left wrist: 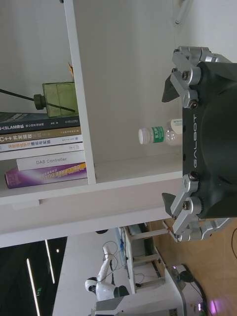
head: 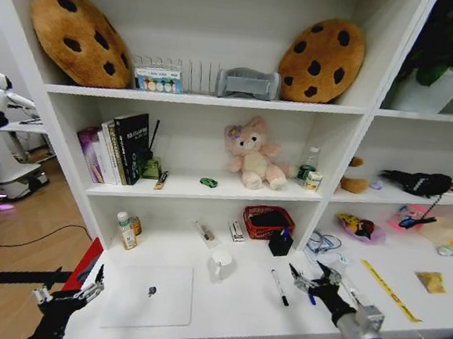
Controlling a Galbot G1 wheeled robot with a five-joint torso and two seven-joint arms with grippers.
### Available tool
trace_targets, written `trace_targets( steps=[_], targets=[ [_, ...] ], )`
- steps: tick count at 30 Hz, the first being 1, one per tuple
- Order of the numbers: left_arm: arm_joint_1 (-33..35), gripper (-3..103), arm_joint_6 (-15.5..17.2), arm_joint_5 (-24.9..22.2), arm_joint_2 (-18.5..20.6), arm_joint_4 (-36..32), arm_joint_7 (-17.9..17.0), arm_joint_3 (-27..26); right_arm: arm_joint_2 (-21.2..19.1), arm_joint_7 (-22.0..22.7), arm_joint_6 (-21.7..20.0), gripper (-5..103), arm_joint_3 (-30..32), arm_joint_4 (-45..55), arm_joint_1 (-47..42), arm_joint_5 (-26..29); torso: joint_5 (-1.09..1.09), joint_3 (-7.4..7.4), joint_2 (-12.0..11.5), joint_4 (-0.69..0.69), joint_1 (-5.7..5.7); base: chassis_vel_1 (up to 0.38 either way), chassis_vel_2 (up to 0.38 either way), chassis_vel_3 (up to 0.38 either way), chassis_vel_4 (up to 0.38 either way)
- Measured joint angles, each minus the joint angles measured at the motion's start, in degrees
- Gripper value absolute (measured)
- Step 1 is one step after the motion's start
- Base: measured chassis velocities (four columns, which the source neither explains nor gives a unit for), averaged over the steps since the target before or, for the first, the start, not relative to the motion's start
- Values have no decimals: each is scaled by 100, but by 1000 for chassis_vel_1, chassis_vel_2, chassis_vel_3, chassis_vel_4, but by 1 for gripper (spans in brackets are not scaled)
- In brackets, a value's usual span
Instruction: Organize the objects on the table.
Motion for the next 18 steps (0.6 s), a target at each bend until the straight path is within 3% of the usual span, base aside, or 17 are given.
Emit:
trace_targets(
  steps=[13,14,18],
  targets=[
    [0,100,0,0,0,0,0,0,-165,302,-302,102,-1099,-1003,1043,67,0,1,-1,1,0,0,0,0,0],
    [0,100,0,0,0,0,0,0,-171,310,-300,96,-1207,-1070,1141,75,0,0,0,-1,1,0,0,0,0],
    [0,100,0,0,0,0,0,0,-175,361,-315,95,-1441,-1196,1443,129,0,0,0,-1,0,0,0,0,0]
  ],
)
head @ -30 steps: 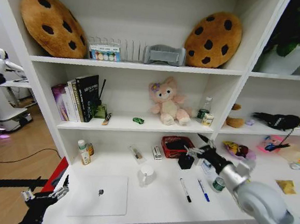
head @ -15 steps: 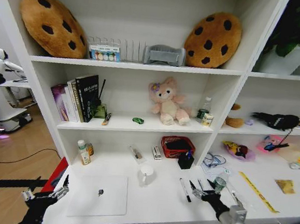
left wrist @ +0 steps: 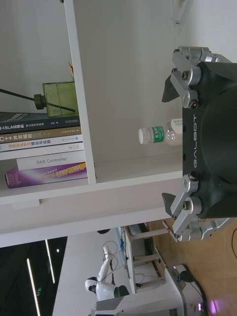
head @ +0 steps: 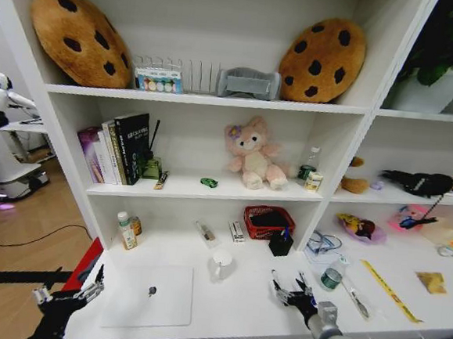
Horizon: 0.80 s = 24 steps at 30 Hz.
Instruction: Organize the objects on the table.
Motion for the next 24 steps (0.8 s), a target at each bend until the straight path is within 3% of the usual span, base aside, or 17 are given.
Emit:
trace_targets(
  steps=[3,12,24],
  targets=[
    [0,100,0,0,0,0,0,0,-1,97,-79,97,-211,-113,285,72,1,0,0,1,0,0,0,0,0],
    [0,100,0,0,0,0,0,0,-41,171,-242,89,-407,-394,620,166,0,0,0,0,0,0,0,0,0],
    [0,100,0,0,0,0,0,0,-56,79,-323,71,-518,-677,788,144,-1,-1,1,0,0,0,0,0,0]
  ],
)
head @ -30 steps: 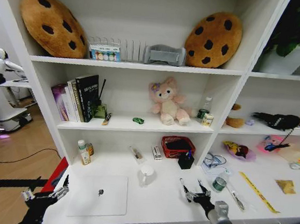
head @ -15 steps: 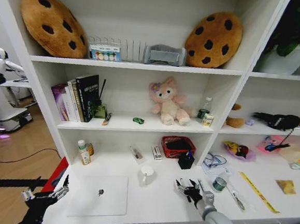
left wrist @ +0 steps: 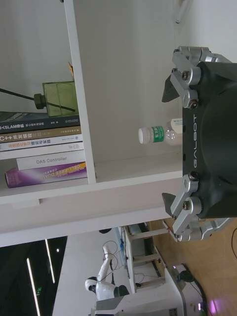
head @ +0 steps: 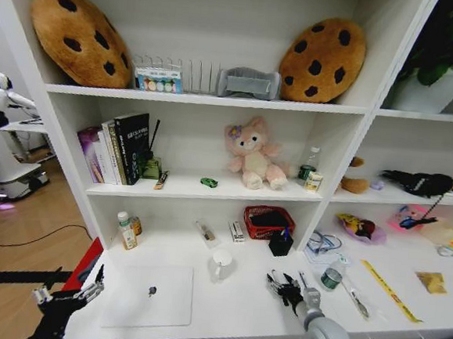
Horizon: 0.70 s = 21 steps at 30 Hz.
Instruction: Organize the objects on the table.
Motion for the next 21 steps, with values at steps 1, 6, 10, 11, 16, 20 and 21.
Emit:
trace_targets(
  steps=[1,6,10,11,16,20,21],
  targets=[
    [0,100,0,0,0,0,0,0,-10,-14,0,71,-23,-18,25,2,0,0,0,0,0,0,0,0,0],
    [0,100,0,0,0,0,0,0,-26,-36,-33,56,-60,0,60,48,0,0,0,0,0,0,0,0,0],
    [0,100,0,0,0,0,0,0,-51,-70,-73,34,-50,80,15,92,2,0,0,0,0,0,0,0,0],
    [0,100,0,0,0,0,0,0,-51,-70,-73,34,-50,80,15,92,2,0,0,0,0,0,0,0,0],
    [0,100,0,0,0,0,0,0,-36,-114,-72,14,43,153,-95,105,2,1,0,0,0,0,0,0,0],
    [0,100,0,0,0,0,0,0,-36,-134,-72,12,100,202,-154,118,3,1,0,0,0,0,0,0,0],
    [0,100,0,0,0,0,0,0,-38,-141,-71,12,123,222,-171,126,3,1,-1,-1,0,0,0,0,0]
  ],
)
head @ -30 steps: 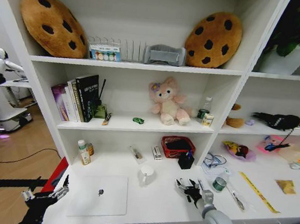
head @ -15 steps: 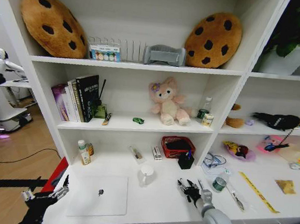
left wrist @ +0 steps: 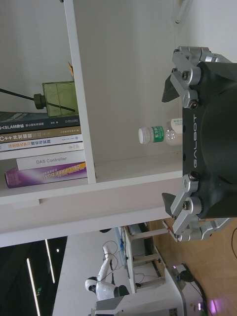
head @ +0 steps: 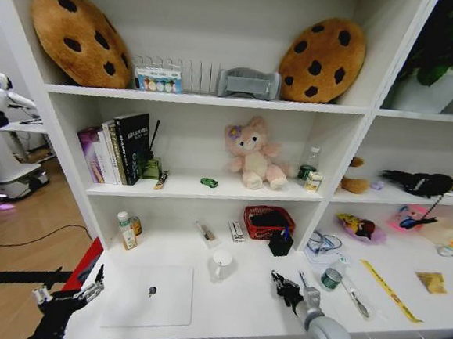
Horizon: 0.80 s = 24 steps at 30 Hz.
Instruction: Organize the objects on the table.
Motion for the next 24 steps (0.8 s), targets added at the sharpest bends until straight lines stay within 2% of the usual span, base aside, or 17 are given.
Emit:
trace_targets(
  steps=[4,5,6,8,9,10,11,12,13,14,15,16,19,22,24],
  targets=[
    [0,100,0,0,0,0,0,0,-32,-43,107,12,110,81,-52,20,0,0,0,0,0,0,0,0,0],
    [0,100,0,0,0,0,0,0,-57,-201,366,12,198,149,-67,1,0,0,0,0,0,0,0,0,0],
    [0,100,0,0,0,0,0,0,-57,-201,366,12,198,149,-67,1,0,0,0,0,0,0,0,0,0],
    [0,100,0,0,0,0,0,0,-95,-564,899,12,431,250,10,-282,-2,0,0,-1,0,0,0,0,0],
    [0,100,0,0,0,0,0,0,-95,-564,899,12,431,250,10,-282,-2,0,0,-1,0,0,0,0,0],
    [0,100,0,0,0,0,0,0,-117,-649,1158,12,499,248,131,-403,-3,0,0,-1,0,0,0,0,0],
    [0,100,0,0,0,0,0,0,-117,-649,1158,12,499,248,131,-403,-3,0,0,-1,0,0,0,0,0],
    [0,100,-1,0,0,0,0,0,-157,-766,1661,12,542,131,428,-514,-1,0,0,0,0,0,0,0,0],
    [0,100,0,0,0,0,1,0,-177,-838,1897,12,544,6,630,-553,-1,0,0,1,0,0,0,0,0],
    [0,100,0,0,0,0,1,0,-177,-838,1897,12,544,6,630,-553,-1,0,0,1,0,0,0,0,0],
    [0,100,0,0,0,0,0,0,-190,-880,2158,12,511,-198,890,-587,-2,0,0,0,0,0,0,0,0],
    [0,100,0,0,0,0,0,0,-190,-880,2158,12,511,-198,890,-587,-2,0,0,0,0,0,0,0,0],
    [0,100,0,0,0,0,0,0,-122,-900,2944,12,229,-1159,1853,-756,-1,0,-1,3,1,0,0,0,0],
    [0,100,0,1,0,-1,0,0,-89,-907,3086,12,160,-1415,2040,-790,0,1,-1,2,1,0,0,0,0],
    [0,100,0,1,0,-1,0,0,-10,-927,3391,12,30,-1959,2348,-887,-1,0,-1,1,1,0,0,0,0]
  ],
)
